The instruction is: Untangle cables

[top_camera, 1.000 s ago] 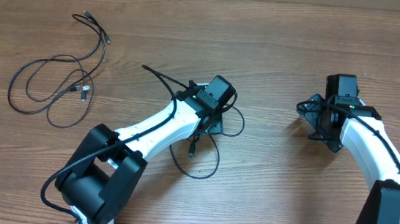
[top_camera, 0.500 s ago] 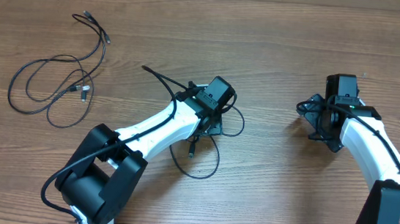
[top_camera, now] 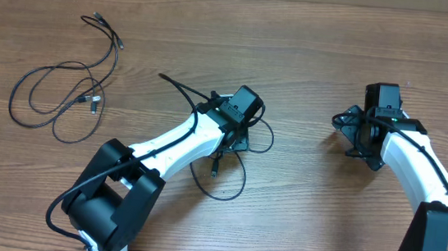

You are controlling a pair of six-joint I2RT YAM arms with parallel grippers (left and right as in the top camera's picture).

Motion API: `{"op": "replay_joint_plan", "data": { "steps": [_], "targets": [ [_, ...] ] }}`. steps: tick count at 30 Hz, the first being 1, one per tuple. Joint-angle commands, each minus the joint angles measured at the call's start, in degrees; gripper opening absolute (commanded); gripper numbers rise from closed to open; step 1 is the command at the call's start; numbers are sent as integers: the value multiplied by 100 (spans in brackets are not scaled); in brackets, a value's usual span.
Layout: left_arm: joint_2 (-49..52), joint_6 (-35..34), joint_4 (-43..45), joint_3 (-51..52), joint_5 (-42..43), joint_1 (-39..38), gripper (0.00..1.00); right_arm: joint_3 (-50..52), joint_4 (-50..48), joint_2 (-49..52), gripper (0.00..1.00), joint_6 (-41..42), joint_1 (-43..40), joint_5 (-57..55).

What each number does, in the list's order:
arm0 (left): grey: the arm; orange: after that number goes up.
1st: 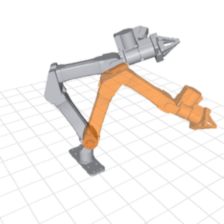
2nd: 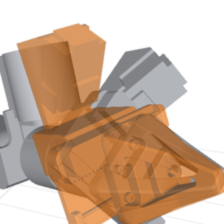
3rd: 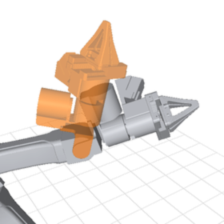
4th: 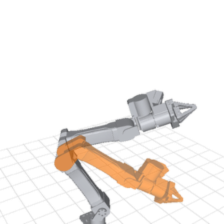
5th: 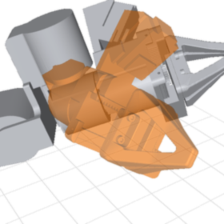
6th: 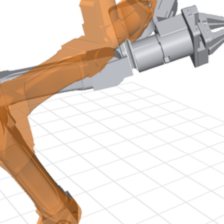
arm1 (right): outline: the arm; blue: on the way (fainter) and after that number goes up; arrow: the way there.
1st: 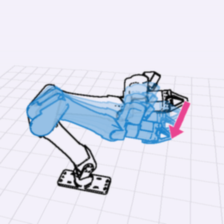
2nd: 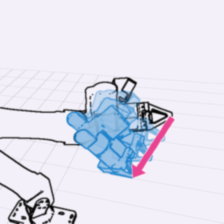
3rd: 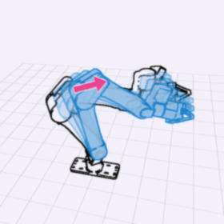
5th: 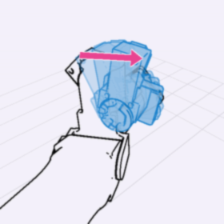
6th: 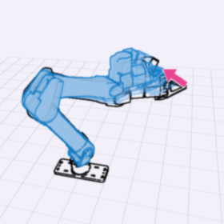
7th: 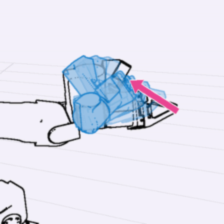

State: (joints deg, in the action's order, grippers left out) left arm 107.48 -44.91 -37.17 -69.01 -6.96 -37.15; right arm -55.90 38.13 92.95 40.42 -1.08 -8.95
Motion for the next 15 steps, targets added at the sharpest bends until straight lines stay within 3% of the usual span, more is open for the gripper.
{"op": "replay_joint_plan", "data": {
  "steps": [1, 15],
  "targets": [
    [11, -55, 15, 42, -149, -17, 70, -4, -28, -90, 100, -39, -17, -2],
    [11, -57, 20, 74, -175, -17, 69, -4, -28, -90, 100, -39, -17, -2]
  ]
}}
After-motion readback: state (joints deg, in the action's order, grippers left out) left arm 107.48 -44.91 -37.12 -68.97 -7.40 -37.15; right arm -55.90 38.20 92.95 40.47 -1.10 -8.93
